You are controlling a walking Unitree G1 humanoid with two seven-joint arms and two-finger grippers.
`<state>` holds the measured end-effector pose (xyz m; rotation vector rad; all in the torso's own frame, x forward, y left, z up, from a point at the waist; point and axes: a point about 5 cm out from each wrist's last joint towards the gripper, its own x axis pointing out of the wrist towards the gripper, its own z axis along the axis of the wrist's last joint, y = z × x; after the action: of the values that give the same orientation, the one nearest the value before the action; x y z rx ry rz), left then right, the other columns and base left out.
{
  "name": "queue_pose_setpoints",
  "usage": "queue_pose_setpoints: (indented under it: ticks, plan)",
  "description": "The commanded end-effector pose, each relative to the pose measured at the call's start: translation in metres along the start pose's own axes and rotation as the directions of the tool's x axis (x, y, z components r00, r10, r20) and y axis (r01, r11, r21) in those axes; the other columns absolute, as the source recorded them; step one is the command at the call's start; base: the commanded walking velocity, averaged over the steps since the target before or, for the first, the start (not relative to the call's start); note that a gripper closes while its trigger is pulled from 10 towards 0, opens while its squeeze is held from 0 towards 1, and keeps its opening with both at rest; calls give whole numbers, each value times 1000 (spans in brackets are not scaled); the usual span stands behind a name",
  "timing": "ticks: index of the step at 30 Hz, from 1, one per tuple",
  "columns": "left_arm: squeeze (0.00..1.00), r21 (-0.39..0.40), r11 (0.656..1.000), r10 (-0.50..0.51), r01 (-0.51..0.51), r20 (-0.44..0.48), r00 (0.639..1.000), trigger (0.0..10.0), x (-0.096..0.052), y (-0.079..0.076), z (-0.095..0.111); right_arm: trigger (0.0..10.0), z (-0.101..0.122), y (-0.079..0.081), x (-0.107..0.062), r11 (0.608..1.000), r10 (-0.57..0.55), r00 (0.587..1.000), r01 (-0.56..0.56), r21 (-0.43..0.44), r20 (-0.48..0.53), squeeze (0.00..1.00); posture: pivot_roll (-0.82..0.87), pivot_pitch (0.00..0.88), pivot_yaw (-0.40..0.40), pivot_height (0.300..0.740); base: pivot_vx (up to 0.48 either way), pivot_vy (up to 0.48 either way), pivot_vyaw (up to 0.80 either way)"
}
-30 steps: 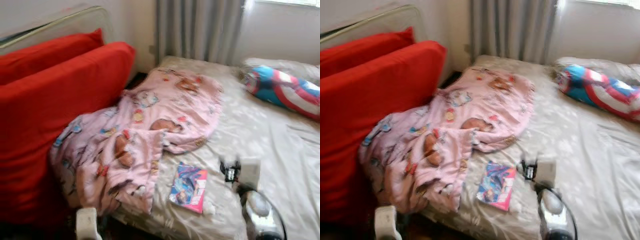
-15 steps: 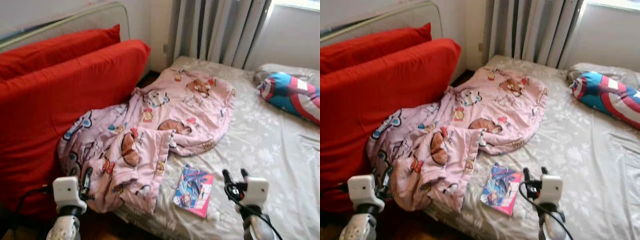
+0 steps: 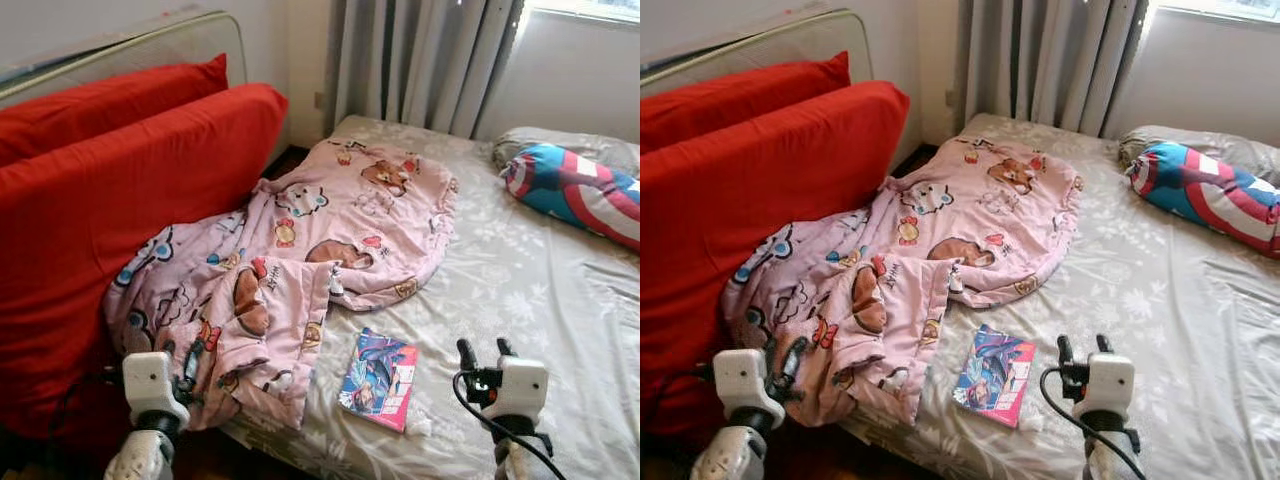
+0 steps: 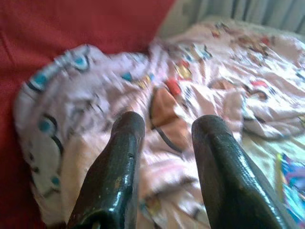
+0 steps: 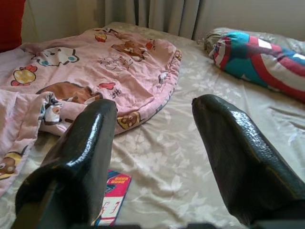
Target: Clean up the room
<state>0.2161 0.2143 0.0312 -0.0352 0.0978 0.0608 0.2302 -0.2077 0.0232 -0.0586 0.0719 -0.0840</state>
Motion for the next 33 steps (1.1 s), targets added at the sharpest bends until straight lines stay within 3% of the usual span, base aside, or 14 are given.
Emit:
queue_pose_setpoints:
  ticks: [1, 5, 9, 13, 19, 25, 33]
  plan:
    - [0, -3, 1000, -10, 10, 8, 1000, 10000, 1, -5, 3, 10000, 8, 2, 7, 999, 32, 999, -32, 38, 15, 0, -142, 0, -74, 702, 0, 0, 0]
    - [0, -5, 1000, -9, 9, 12, 1000, 10000, 3, -6, 5, 10000, 9, 4, 8, 998, 51, 999, -52, 47, 17, 0, -134, 0, -81, 702, 0, 0, 0]
    - [0, -10, 1000, 4, -4, 30, 1000, 10000, 6, -7, 11, 10000, 7, 20, 7, 985, 161, 987, -160, 63, -10, 0, -94, 0, -100, 702, 0, 0, 0]
    - [0, -9, 1000, 16, -15, 24, 1000, 10000, 2, -4, 10, 10000, 9, 26, 9, 982, 173, 985, -172, 79, 0, 0, -78, 0, -101, 702, 0, 0, 0]
    - [0, -9, 1000, 26, -26, 5, 1000, 10000, -2, -4, 12, 10000, 10, 26, 13, 989, 140, 990, -138, 60, -35, 0, -88, 0, -91, 702, 0, 0, 0]
    - [0, -2, 1000, 7, -7, 8, 1000, 10000, 7, -6, 17, 10000, 10, 17, 13, 993, 105, 993, -102, 53, -56, 0, -103, 0, -81, 663, 0, 0, 0]
    - [0, 18, 1000, 25, -25, -4, 1000, 10000, 5, -1, 19, 10000, 15, 26, 16, 988, 119, 992, -114, 104, -35, 0, -93, 0, -80, 645, 0, 0, 0]
